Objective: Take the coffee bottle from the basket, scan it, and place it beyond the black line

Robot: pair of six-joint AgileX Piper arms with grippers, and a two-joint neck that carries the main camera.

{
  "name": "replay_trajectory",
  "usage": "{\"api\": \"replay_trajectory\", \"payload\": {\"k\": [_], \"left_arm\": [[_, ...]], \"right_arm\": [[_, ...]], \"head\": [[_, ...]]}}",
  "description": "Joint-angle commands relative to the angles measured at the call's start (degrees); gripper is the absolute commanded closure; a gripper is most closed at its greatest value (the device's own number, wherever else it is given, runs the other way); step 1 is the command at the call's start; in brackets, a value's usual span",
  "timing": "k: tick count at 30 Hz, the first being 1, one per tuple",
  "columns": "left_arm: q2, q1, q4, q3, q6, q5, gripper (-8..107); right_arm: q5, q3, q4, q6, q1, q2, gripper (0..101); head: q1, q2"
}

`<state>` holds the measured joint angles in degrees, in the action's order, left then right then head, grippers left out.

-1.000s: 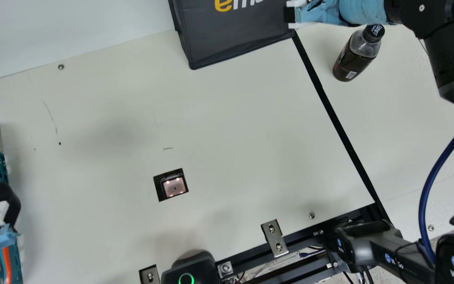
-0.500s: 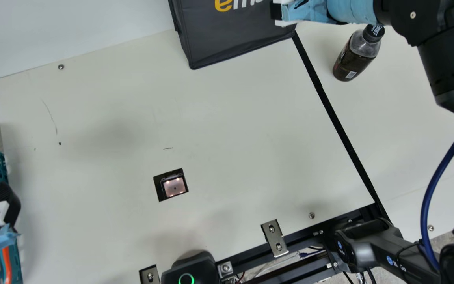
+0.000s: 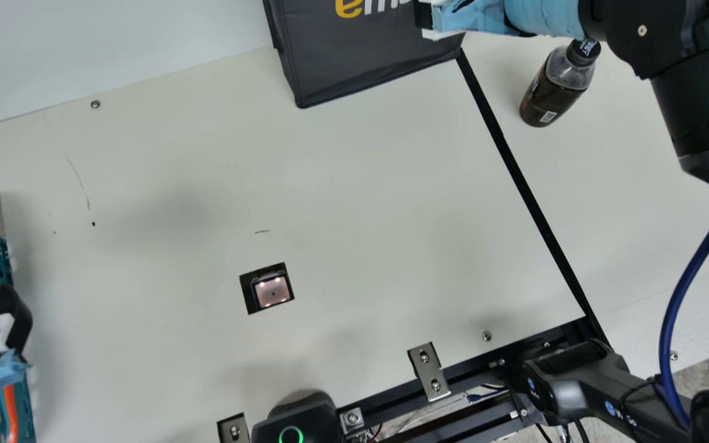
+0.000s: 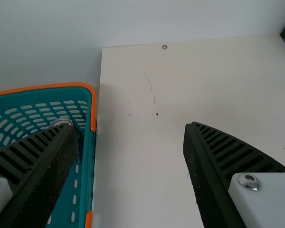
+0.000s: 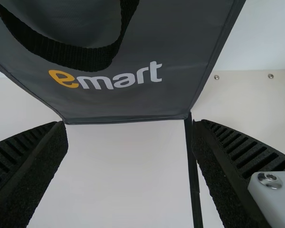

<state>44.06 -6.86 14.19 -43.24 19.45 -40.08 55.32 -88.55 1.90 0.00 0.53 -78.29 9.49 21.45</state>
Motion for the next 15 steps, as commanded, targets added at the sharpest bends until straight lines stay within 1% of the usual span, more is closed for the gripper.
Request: {"api": "replay_trajectory", "payload": {"k": [1,7,15], "left_arm": [[0.0,0.0,0.0,0.0,0.0,0.0,9],[0.0,0.0,0.0,0.0,0.0,0.0,9],[-0.2,2.3,-3.5,-7.0,-4.6,-8.0,9]], "right_arm": [[-0.1,0.1,0.0,0.0,0.1,0.1,10],[-0.3,0.4,0.0,0.2,0.3,0.5,10],[2.9,4.5,-0.7,-0.5,0.2,8.6,10]], "head": [[-1.6,0.1],[-1.6,0.1],[-1.6,-10.5]]}}
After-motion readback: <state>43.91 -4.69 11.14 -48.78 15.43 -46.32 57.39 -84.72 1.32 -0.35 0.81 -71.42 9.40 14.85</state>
